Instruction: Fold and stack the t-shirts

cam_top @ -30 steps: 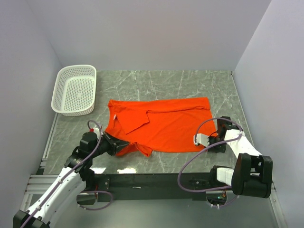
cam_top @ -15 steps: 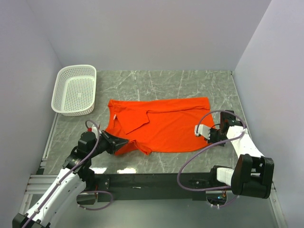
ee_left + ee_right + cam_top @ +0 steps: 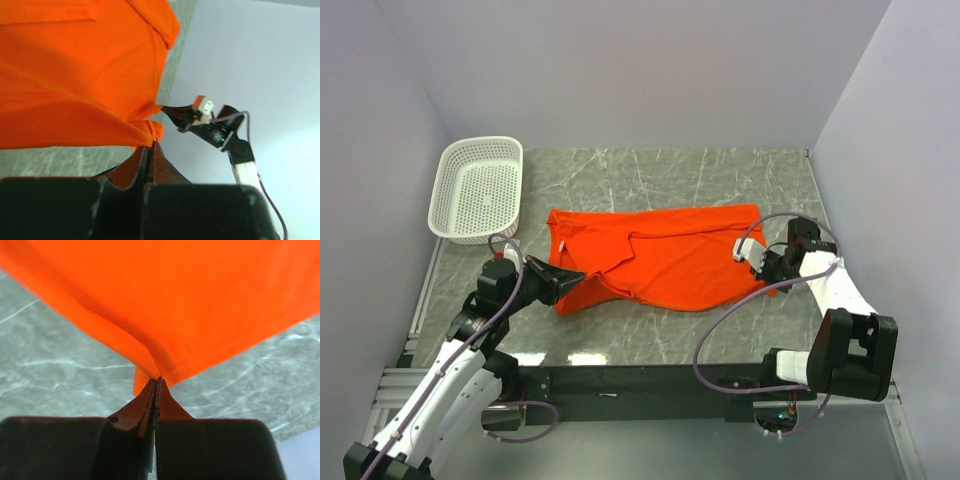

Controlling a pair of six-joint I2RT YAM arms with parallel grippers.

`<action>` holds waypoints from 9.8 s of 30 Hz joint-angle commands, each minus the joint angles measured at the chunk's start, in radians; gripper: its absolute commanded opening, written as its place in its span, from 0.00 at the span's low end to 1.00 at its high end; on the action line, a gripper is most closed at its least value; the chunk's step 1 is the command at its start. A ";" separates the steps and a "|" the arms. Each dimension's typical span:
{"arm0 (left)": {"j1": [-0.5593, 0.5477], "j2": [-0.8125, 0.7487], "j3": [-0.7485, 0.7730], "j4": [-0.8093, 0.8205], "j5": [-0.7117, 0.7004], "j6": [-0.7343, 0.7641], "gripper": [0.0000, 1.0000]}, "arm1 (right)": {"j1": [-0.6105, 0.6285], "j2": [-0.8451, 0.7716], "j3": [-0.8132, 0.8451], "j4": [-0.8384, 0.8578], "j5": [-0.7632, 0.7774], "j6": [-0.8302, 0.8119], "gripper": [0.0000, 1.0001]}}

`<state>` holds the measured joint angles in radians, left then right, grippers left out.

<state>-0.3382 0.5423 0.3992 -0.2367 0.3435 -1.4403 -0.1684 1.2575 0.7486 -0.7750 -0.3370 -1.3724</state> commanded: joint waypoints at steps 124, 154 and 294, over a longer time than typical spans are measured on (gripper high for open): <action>0.128 1.372 1.132 -0.271 0.534 1.032 0.01 | -0.028 0.434 0.344 0.151 -0.030 0.283 0.04; 0.168 1.519 1.303 -0.357 0.362 1.029 0.16 | -0.028 0.419 0.347 0.170 -0.031 0.321 0.28; 0.312 0.607 0.170 -0.012 -0.295 0.609 0.39 | 0.647 0.085 0.012 0.232 -0.074 0.173 0.64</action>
<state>-0.0349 1.1992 0.5545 -0.2649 0.0078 -0.8528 0.4896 1.4025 0.7731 -0.5171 -0.3672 -1.1561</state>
